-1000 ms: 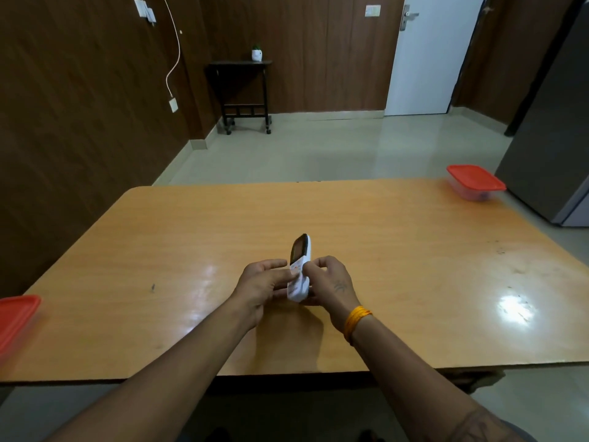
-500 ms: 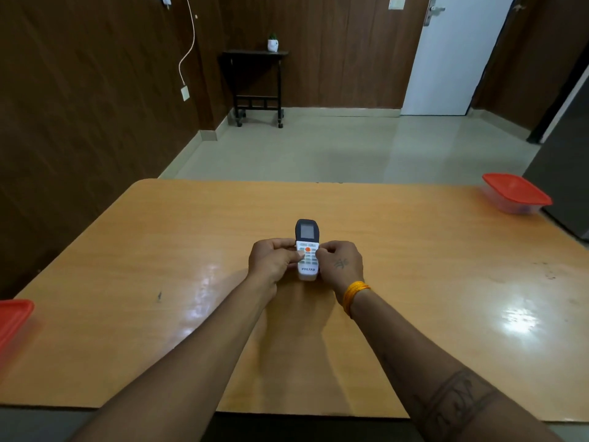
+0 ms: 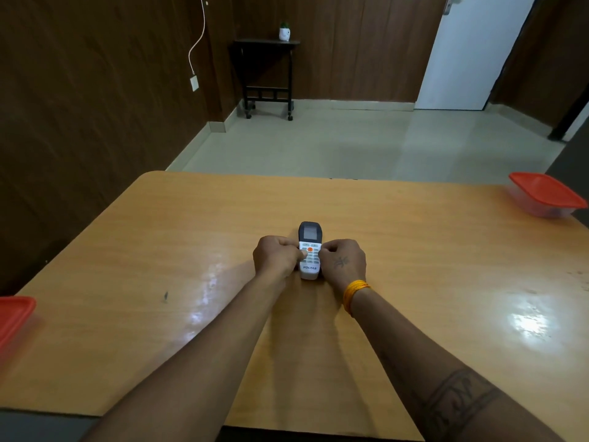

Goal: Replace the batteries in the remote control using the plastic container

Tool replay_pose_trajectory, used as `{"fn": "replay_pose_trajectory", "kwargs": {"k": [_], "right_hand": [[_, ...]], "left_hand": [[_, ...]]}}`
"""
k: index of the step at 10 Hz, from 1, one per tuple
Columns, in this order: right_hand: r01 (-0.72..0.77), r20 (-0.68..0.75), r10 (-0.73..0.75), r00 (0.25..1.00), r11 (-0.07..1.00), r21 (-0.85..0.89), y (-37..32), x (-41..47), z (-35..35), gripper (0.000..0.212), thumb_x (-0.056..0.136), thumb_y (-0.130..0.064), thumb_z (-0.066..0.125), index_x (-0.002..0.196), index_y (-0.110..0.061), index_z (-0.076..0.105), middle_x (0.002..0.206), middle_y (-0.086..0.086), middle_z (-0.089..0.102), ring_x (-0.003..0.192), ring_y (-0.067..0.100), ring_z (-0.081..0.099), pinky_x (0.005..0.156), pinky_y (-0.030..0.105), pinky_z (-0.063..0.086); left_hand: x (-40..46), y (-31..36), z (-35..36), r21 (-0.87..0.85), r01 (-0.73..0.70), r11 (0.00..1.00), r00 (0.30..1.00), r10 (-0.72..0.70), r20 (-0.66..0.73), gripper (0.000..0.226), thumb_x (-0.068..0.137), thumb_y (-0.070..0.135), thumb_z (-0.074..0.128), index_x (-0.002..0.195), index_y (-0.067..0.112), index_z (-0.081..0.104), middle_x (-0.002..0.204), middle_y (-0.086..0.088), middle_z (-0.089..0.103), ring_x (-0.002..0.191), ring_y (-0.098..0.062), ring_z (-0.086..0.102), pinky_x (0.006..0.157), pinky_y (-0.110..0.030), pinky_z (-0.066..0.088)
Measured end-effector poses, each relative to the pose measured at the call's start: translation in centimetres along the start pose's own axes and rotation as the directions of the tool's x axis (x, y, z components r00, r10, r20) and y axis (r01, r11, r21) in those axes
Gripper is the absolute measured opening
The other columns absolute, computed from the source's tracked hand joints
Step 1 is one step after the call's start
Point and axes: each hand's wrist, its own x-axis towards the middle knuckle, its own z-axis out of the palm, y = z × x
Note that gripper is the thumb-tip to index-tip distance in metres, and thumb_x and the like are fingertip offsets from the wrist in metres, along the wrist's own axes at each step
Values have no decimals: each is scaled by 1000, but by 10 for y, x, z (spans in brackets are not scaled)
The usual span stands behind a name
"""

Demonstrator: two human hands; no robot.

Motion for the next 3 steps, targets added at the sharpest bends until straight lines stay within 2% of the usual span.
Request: {"fn": "replay_pose_trajectory", "kwargs": {"k": [1, 2, 3], "right_hand": [[20, -4, -20, 1000, 1000, 3, -1, -4, -2, 25, 96, -11, 60, 104, -8, 83, 110, 13, 80, 96, 25, 71, 76, 32, 58], [39, -11, -39, 999, 999, 15, 1, -6, -3, 24, 96, -14, 62, 107, -8, 82, 110, 12, 80, 102, 26, 72, 80, 32, 58], [3, -86, 3, 996, 997, 78, 0, -7, -6, 24, 95, -21, 65, 111, -12, 80, 105, 6, 78, 93, 21, 68, 87, 37, 60]], "left_hand": [[0, -2, 0, -10, -10, 1000, 1000, 10, -8, 21, 74, 1, 87, 78, 19, 77, 97, -10, 81, 87, -27, 80, 84, -43, 67], [-1, -5, -3, -36, -18, 999, 1000, 18, 3, 20, 76, 1, 87, 81, 17, 77, 99, -10, 81, 88, -25, 79, 84, -42, 67], [-5, -4, -7, -28, -67, 997, 998, 67, -8, 16, 79, 12, 89, 90, 17, 79, 102, -5, 81, 92, -22, 77, 86, -38, 66]]}}
